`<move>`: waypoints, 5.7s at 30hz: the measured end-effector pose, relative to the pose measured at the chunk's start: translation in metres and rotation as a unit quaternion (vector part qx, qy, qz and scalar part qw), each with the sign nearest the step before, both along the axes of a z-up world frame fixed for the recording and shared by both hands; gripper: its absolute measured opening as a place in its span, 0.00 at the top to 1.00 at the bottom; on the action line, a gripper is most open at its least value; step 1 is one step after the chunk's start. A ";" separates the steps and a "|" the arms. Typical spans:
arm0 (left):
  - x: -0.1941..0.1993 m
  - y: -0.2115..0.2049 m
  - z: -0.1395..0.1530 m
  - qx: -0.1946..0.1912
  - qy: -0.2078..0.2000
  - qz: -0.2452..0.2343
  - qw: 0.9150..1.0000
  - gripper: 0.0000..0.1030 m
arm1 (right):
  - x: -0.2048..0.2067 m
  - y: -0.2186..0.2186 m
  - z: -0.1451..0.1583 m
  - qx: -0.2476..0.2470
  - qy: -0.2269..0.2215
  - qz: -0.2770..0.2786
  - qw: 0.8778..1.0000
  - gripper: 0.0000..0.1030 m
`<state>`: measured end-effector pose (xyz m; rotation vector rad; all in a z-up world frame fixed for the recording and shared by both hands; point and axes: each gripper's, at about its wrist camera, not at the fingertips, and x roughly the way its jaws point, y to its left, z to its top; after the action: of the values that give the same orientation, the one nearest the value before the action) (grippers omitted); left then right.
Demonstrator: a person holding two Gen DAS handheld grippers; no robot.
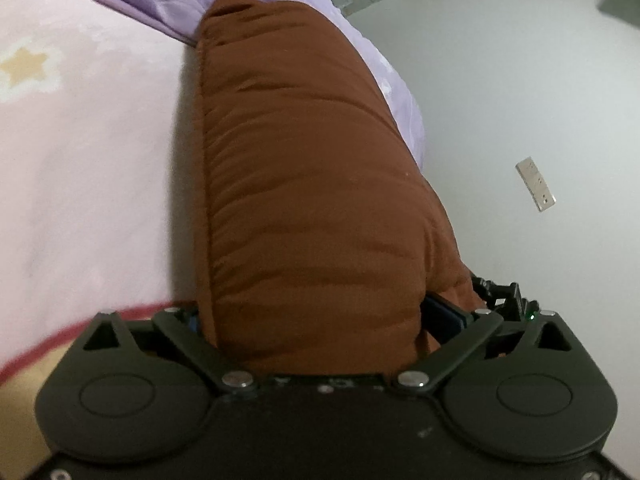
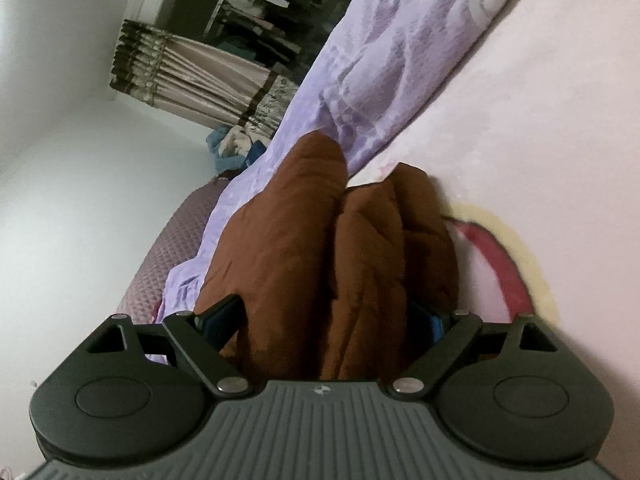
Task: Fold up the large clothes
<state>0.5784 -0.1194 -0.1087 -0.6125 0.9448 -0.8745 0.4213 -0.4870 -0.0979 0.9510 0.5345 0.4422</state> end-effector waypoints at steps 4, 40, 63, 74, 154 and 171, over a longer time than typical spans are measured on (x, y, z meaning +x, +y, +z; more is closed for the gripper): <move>-0.001 -0.005 0.004 0.011 -0.002 -0.011 1.000 0.00 | 0.004 0.007 0.002 -0.016 -0.003 0.004 1.000 0.00; -0.099 0.165 0.088 0.050 -0.088 0.051 0.994 0.22 | -0.022 0.168 0.075 -0.010 -0.055 0.056 0.997 0.65; -0.091 0.177 0.041 0.079 -0.047 0.061 0.994 0.14 | -0.004 0.167 0.012 -0.021 0.002 0.036 0.999 0.29; -0.188 0.171 0.128 0.218 -0.183 0.165 0.944 0.18 | -0.098 0.209 0.127 -0.255 -0.089 -0.063 0.961 0.29; -0.254 0.099 0.051 0.304 -0.191 0.209 0.909 0.15 | -0.146 0.305 0.062 -0.399 0.000 -0.111 0.910 0.82; -0.372 0.108 0.136 0.333 -0.252 0.228 0.880 0.16 | -0.250 0.327 0.136 -0.437 -0.032 -0.139 0.888 0.39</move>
<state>0.2064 -0.0110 0.0272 0.0149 0.5282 -0.2171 0.1709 -0.1597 0.0381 0.1290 0.4564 -0.0536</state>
